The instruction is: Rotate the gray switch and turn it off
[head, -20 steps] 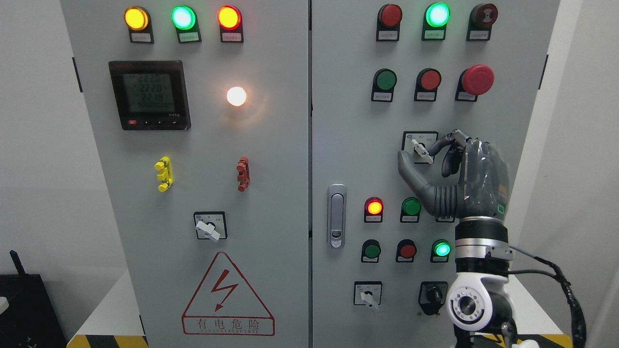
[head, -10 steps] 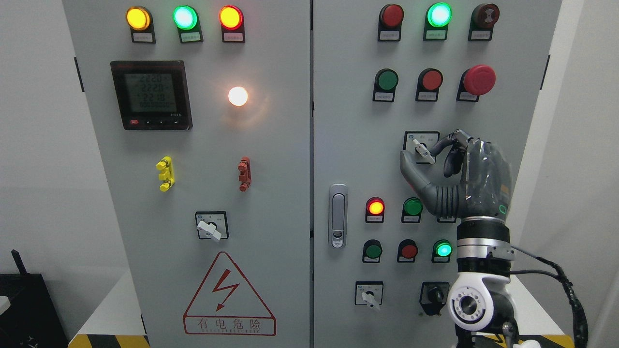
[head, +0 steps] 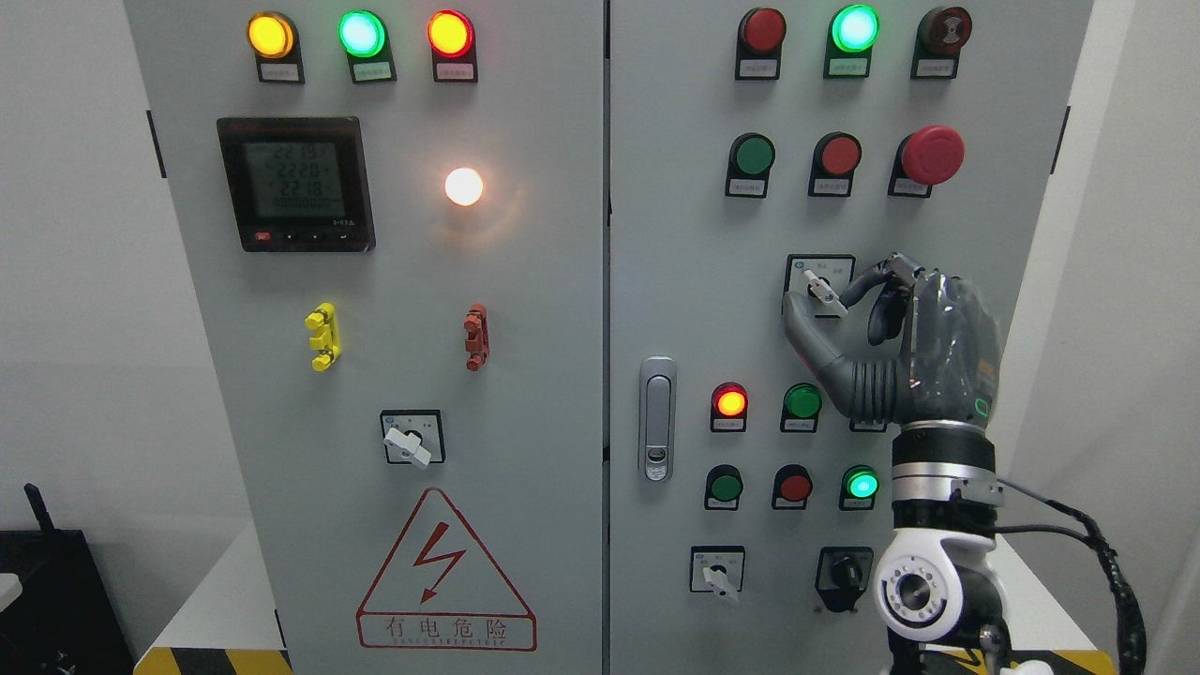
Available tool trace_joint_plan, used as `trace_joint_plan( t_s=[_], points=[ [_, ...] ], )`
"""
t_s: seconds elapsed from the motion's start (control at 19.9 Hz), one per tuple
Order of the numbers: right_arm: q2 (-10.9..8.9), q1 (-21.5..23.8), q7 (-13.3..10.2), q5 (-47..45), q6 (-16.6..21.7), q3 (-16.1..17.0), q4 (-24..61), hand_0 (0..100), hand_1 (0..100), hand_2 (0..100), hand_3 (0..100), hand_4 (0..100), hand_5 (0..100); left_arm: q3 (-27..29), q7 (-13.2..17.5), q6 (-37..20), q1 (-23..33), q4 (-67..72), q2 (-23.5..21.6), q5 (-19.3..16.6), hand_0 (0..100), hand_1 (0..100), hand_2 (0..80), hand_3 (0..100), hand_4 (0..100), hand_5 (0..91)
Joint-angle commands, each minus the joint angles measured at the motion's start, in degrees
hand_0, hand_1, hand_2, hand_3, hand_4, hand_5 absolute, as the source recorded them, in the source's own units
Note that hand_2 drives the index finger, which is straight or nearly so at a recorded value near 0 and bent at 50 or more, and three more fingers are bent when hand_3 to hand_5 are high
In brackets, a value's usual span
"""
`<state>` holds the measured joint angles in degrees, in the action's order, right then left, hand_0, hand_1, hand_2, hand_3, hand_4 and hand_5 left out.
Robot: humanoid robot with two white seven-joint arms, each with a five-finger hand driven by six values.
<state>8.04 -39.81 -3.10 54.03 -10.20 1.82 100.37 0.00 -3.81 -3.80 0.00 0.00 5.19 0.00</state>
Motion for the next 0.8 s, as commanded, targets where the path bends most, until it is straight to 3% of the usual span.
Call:
trace_joint_plan(
  t_s=[0.0, 0.75],
  points=[
    [-0.04, -0.1, 0.0, 0.0, 0.0, 0.4, 0.0, 10, 43, 65, 100, 96, 100, 0.4, 0.0, 0.0, -0.5, -1.5, 0.0, 1.1, 12, 39, 0.0, 0, 0, 0.0],
    [-0.04, -0.1, 0.4, 1.2, 0.0, 0.2, -0.1, 12, 43, 66, 100, 96, 100, 0.4, 0.0, 0.0, -0.5, -1.5, 0.0, 1.1, 12, 39, 0.0, 0, 0, 0.0]
  ],
)
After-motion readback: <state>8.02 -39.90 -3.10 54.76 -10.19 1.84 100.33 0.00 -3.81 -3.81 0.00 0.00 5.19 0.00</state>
